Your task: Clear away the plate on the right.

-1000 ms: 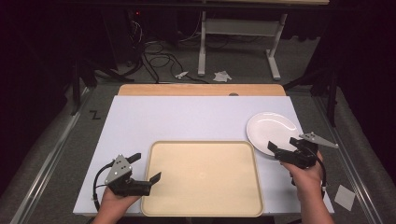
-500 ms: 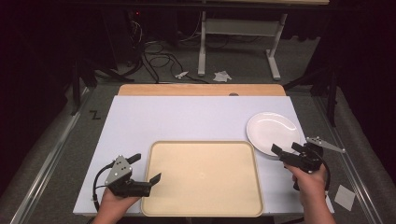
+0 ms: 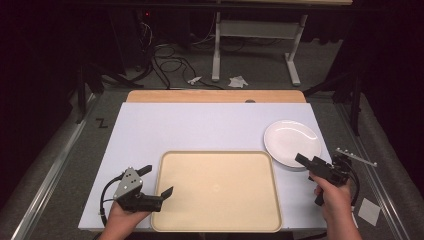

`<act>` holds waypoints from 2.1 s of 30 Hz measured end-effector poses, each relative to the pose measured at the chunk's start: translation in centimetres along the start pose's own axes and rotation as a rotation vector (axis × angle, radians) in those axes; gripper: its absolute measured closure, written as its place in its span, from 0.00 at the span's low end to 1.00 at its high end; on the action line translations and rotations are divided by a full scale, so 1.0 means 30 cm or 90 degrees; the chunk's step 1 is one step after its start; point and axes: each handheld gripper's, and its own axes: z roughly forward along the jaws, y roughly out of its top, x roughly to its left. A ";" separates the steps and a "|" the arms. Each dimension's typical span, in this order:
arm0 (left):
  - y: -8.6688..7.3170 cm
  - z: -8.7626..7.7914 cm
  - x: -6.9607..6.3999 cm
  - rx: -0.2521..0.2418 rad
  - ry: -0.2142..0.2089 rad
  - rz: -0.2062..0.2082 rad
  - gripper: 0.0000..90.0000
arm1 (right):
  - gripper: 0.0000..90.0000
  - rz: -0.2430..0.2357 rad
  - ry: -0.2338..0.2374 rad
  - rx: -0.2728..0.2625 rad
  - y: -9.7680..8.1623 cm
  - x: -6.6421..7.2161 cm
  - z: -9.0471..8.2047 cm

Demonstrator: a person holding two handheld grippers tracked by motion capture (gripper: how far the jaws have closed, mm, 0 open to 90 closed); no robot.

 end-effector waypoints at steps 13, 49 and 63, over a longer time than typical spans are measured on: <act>-0.002 0.004 0.000 0.004 -0.005 0.003 0.02 | 0.20 0.142 0.008 0.002 -0.018 -0.102 -0.011; -0.030 -0.035 0.004 0.014 0.009 -0.007 0.04 | 0.30 0.314 -0.006 0.012 -0.036 -0.195 0.061; -0.031 -0.046 0.000 0.011 -0.003 -0.003 0.05 | 0.60 0.302 -0.051 0.008 -0.050 -0.202 0.063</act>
